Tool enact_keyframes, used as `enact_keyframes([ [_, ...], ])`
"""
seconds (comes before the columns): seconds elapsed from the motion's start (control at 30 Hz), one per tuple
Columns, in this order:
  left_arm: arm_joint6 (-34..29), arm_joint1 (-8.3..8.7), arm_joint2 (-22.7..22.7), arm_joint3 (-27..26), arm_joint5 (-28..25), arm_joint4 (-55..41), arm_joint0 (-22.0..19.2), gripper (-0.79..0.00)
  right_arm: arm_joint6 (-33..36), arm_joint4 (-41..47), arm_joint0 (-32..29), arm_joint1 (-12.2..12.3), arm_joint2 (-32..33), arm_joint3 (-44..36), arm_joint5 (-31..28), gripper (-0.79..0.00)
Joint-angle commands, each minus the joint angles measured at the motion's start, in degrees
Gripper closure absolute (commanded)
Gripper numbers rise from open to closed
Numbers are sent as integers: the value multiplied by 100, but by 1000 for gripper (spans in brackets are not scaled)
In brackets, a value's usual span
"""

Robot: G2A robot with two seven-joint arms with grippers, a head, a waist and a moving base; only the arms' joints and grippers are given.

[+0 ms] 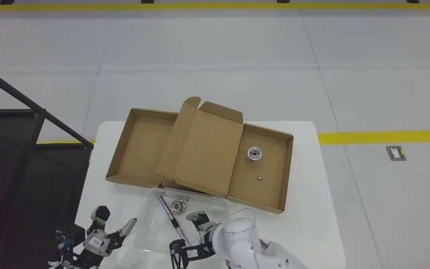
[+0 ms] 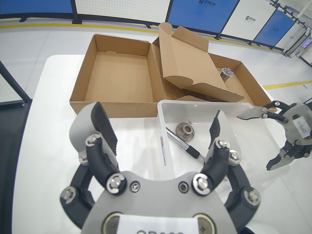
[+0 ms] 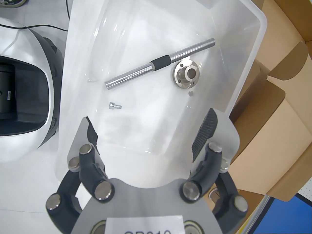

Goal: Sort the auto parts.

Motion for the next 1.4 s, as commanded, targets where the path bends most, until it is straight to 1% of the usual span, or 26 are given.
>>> enact_keyframes([
  [0.0,0,0,0,0,0,0,0,-785,-87,-103,-77,9,-18,-9,87,-785],
  [0.03,0,0,0,0,0,0,0,-785,-85,-165,-105,9,-49,-1,97,-690],
  [0.07,0,0,0,0,0,0,0,-785,-49,-194,-124,4,-72,30,113,-468],
  [0.1,0,0,0,0,0,0,0,-785,5,-185,-136,-7,-91,77,130,-391],
  [0.23,0,0,0,0,0,0,0,-785,390,-7,-98,-103,-184,356,290,-382],
  [0.4,0,0,0,0,0,0,0,-785,815,330,105,-281,-352,798,439,-372],
  [0.53,0,0,0,0,0,0,0,-785,911,557,288,-421,-487,1157,496,-360],
  [0.67,0,0,0,0,0,0,0,-785,1078,821,470,-564,-646,1527,401,-363],
  [0.83,0,0,0,0,0,0,0,-785,1206,1085,652,-752,-839,1924,444,-363],
  [1.17,0,0,0,0,0,0,0,-785,1163,1308,934,-1018,-1032,2559,491,-336],
  [1.23,0,0,0,0,0,0,0,-785,1143,1334,971,-1055,-1047,2663,498,-299],
  [1.27,0,0,0,0,0,0,0,-785,1127,1351,989,-1072,-1048,2707,505,-292],
  [1.33,0,0,0,0,0,0,0,-785,1082,1364,1022,-1102,-1057,2777,487,-222],
  [1.37,0,0,0,0,0,0,0,-785,1064,1365,1035,-1114,-1062,2809,482,-203],
])
